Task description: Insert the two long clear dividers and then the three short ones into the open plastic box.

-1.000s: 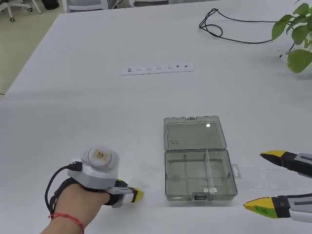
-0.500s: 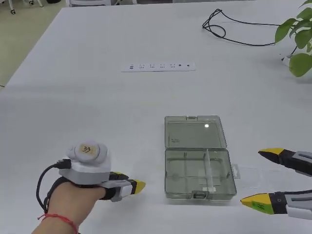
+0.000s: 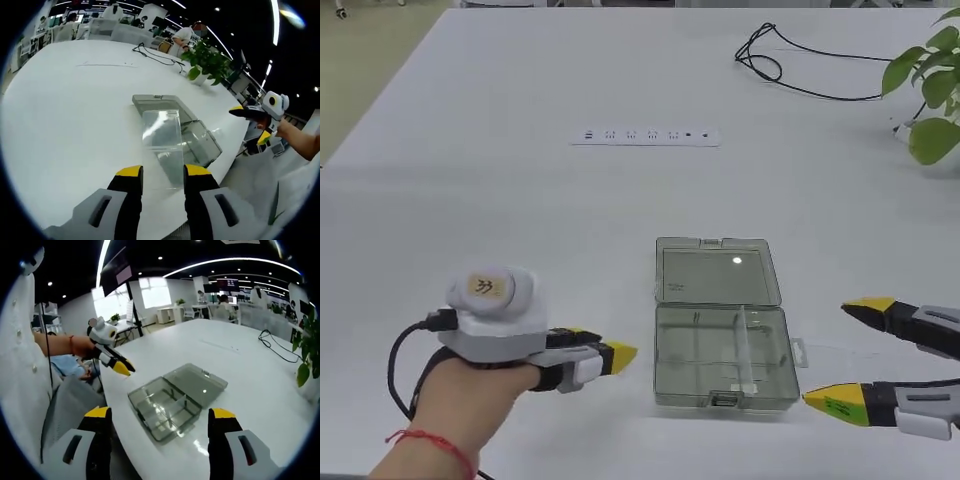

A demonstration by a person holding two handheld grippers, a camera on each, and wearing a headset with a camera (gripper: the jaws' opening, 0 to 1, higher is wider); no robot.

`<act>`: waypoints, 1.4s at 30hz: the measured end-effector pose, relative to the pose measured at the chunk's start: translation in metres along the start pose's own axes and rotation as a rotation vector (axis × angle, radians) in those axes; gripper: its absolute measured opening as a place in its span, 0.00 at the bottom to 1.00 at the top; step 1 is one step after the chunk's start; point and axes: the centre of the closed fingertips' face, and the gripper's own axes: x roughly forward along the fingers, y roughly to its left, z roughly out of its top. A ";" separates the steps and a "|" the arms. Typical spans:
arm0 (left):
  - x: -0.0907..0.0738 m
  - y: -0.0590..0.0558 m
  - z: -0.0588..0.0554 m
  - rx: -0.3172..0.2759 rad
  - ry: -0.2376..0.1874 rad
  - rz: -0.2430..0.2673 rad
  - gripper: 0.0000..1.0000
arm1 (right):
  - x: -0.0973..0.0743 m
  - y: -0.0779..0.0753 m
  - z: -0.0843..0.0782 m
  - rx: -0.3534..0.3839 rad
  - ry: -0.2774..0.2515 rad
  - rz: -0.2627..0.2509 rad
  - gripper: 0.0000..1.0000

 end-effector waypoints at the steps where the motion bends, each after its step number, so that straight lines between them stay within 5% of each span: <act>1: 0.000 -0.003 0.002 -0.003 -0.006 -0.008 0.30 | 0.001 0.001 0.002 0.003 -0.003 0.000 0.79; 16: 0.003 -0.044 0.025 -0.009 -0.097 -0.108 0.30 | 0.018 0.010 0.043 0.132 -0.083 -0.019 0.66; 22: 0.006 -0.059 0.032 0.010 -0.115 -0.142 0.30 | 0.029 0.015 0.056 0.202 -0.113 -0.036 0.50; 29: 0.010 -0.076 0.038 0.038 -0.129 -0.176 0.30 | 0.048 0.021 0.063 0.329 -0.124 -0.039 0.32; 42: 0.012 -0.088 0.042 0.104 -0.136 -0.197 0.30 | 0.067 0.028 0.058 0.420 -0.096 -0.053 0.17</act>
